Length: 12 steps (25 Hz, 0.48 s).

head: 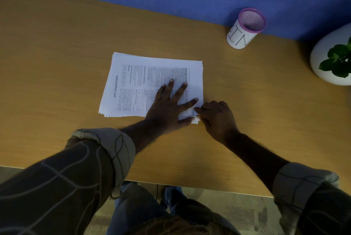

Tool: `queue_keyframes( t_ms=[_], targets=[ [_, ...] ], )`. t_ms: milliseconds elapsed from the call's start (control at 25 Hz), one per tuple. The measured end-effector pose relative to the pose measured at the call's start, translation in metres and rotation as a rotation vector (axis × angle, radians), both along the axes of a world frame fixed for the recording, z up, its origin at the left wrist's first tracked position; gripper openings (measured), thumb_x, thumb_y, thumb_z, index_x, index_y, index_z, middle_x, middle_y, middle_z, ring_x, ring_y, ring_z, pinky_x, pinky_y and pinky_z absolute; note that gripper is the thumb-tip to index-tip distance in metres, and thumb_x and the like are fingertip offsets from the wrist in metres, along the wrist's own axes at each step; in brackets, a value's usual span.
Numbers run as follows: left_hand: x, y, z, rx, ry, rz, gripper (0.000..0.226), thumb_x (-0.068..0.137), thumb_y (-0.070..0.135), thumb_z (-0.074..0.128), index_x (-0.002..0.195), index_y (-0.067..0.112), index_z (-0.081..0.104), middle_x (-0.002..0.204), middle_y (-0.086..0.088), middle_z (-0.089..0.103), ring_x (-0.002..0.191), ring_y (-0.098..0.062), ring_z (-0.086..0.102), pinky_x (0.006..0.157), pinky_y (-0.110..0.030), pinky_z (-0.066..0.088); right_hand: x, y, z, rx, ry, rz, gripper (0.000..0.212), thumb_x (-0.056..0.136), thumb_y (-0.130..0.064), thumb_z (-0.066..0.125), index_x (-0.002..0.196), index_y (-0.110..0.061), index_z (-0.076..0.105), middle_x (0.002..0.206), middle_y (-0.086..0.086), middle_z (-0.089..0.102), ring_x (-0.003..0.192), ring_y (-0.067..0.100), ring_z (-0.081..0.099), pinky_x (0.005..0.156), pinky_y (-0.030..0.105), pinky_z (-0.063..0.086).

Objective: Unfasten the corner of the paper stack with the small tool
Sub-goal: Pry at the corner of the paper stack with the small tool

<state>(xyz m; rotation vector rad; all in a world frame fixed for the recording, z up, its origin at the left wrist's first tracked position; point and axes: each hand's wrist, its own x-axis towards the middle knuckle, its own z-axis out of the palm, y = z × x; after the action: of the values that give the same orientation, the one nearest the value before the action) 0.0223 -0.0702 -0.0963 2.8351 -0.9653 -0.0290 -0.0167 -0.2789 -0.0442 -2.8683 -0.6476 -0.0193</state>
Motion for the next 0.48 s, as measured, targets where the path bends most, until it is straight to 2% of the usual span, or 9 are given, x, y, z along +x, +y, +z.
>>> queue_keyframes(
  t_ms=[160,480],
  targets=[
    [0.001,0.000,0.001,0.012,0.012,0.007,0.070,0.091,0.074,0.033,0.153,0.042,0.032,0.170,-0.011,0.011,0.154,-0.048,0.005,0.123,-0.063,0.013,-0.007,0.009,-0.002,0.022,-0.005,-0.063,0.019,0.084,-0.013,0.069,0.103,-0.011,0.070,0.088,0.007,0.072,0.079,0.024,0.065,0.071,0.035,0.046],
    [-0.001,0.001,-0.002,-0.021,-0.015,0.002,0.068,0.092,0.073,0.036,0.152,0.042,0.037,0.169,-0.011,0.016,0.154,-0.047,0.010,0.122,-0.064,0.017,0.000,-0.007,-0.008,0.001,-0.091,0.109,0.030,0.080,-0.010,0.073,0.110,-0.011,0.069,0.092,0.007,0.072,0.078,0.024,0.065,0.072,0.036,0.045]
  ],
)
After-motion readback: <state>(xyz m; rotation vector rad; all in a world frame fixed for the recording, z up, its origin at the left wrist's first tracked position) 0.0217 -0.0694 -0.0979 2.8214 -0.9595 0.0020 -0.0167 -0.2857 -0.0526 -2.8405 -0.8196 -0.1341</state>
